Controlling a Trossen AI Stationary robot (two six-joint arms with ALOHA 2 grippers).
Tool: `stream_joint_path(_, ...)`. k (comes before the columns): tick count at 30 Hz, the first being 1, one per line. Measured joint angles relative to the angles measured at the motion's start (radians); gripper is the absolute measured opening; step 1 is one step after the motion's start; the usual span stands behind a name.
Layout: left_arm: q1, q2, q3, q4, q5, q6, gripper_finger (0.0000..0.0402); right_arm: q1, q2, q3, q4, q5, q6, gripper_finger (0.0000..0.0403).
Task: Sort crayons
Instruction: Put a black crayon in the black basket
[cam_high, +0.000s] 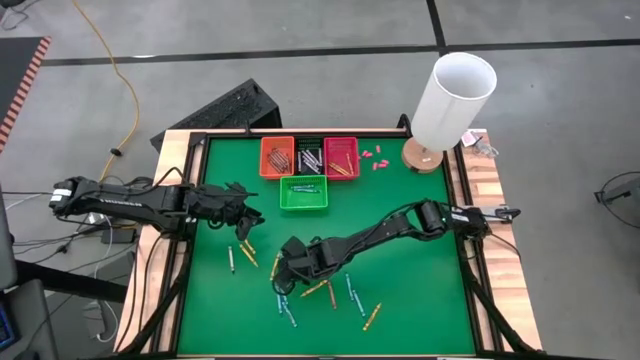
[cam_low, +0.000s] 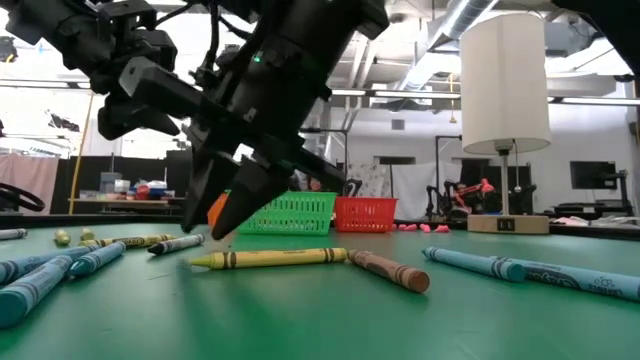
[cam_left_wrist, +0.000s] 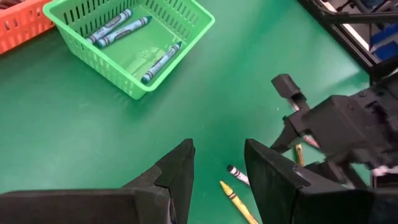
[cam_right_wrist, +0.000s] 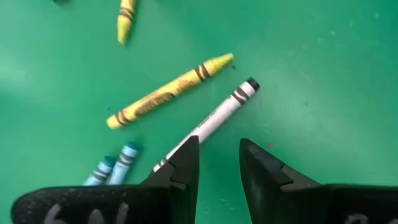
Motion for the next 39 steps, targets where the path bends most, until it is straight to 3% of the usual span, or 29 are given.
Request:
stream_joint_path(29,0.000,0.000,0.000,-0.001,-0.037,0.008,0.0131,-0.032,0.028,0.005,0.022,-0.031,0.043,0.0111)
stream_joint_path(39,0.000,0.000,0.000,0.000,-0.037,0.008,0.0131,-0.026,0.027,0.022,-0.093,-0.033,0.058,0.0111)
